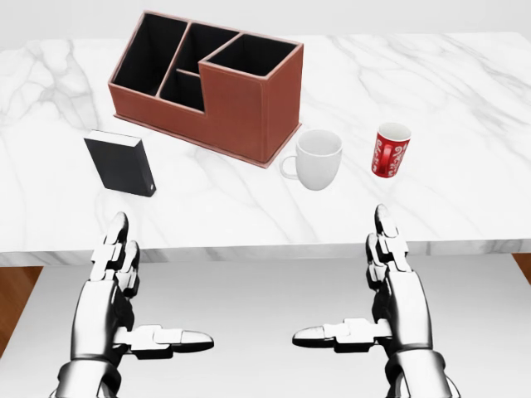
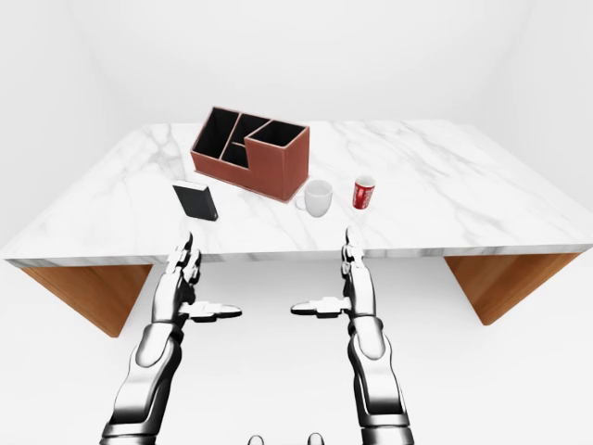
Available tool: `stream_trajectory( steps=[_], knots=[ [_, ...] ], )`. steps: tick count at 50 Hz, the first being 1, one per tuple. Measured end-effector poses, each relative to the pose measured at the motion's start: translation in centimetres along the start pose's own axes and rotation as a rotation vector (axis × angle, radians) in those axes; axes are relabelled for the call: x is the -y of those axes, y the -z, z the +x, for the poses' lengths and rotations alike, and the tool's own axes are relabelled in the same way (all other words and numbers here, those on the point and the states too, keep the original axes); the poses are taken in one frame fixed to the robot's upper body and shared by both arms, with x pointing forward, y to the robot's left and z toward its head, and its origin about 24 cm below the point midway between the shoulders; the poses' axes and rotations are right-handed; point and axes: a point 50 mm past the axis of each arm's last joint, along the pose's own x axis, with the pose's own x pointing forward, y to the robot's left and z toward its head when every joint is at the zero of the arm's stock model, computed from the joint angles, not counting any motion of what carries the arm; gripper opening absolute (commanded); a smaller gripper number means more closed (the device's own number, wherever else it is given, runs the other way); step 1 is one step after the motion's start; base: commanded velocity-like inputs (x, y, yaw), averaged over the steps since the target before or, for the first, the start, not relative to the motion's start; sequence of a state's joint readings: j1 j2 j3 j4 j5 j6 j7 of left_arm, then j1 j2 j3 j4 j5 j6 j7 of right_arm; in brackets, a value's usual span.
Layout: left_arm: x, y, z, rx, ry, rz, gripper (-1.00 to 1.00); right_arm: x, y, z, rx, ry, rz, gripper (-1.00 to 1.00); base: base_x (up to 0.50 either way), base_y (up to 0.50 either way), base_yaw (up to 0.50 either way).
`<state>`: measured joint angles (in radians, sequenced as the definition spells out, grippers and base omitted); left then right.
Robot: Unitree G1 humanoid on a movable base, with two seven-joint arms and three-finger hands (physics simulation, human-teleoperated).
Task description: Pick up the red mug and place it to the right of the caddy.
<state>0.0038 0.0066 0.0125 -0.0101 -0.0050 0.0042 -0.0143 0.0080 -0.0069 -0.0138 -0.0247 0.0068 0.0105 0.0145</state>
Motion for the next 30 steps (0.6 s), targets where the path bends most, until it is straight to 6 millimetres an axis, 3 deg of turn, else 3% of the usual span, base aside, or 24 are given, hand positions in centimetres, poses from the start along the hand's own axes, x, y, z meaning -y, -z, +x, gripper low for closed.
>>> stream_trajectory(
  steps=[22,30],
  knots=[
    [-0.7,-2.4,-1.7,0.056,-0.002,0.030,1.00,1.1,-2.3,-1.1,0.053,0.012,-0.007,1.00,0.00,0.00,0.00],
    [-0.5,-4.1,-2.7,0.126,-0.002,0.044,1.00,1.3,-3.9,-1.9,0.124,0.016,-0.010,1.00,0.00,0.00,0.00]
  ],
)
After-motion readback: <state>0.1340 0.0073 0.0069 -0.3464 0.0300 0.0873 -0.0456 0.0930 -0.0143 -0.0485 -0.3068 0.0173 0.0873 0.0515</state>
